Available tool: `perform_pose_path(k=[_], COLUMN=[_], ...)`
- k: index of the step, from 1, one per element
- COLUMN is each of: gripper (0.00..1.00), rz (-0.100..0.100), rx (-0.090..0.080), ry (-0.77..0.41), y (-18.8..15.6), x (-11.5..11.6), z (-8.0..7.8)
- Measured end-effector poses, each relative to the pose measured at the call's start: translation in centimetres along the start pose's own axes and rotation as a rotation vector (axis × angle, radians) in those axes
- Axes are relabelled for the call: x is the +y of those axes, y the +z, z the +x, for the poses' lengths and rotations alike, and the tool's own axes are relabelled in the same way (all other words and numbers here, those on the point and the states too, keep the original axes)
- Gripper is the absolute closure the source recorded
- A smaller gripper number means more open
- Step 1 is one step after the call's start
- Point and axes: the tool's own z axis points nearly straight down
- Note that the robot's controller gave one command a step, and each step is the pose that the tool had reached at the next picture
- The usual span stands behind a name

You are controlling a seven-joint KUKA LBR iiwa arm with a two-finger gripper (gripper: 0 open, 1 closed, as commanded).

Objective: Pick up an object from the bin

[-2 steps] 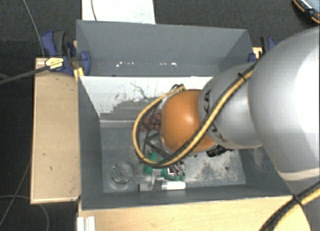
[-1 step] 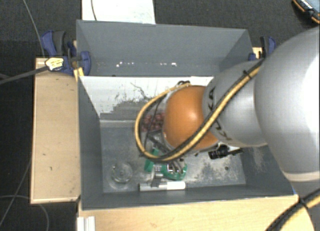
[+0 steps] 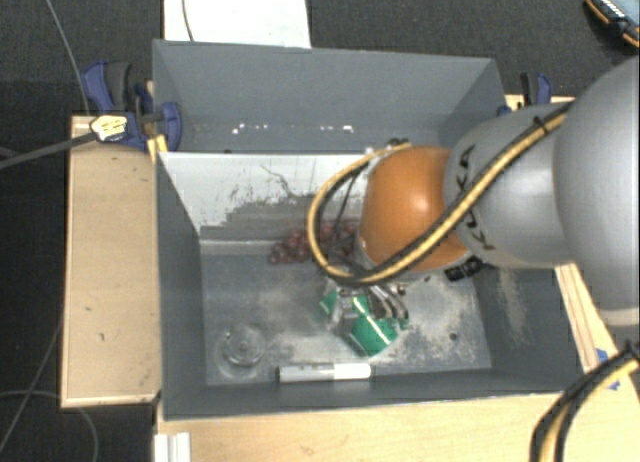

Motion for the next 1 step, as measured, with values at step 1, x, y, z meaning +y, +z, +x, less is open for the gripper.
perform_pose_path(k=[1], gripper=[1.00], rz=[0.000], rx=[0.000], ry=[0.002], y=[0.00], x=[-0.01], z=[0.00])
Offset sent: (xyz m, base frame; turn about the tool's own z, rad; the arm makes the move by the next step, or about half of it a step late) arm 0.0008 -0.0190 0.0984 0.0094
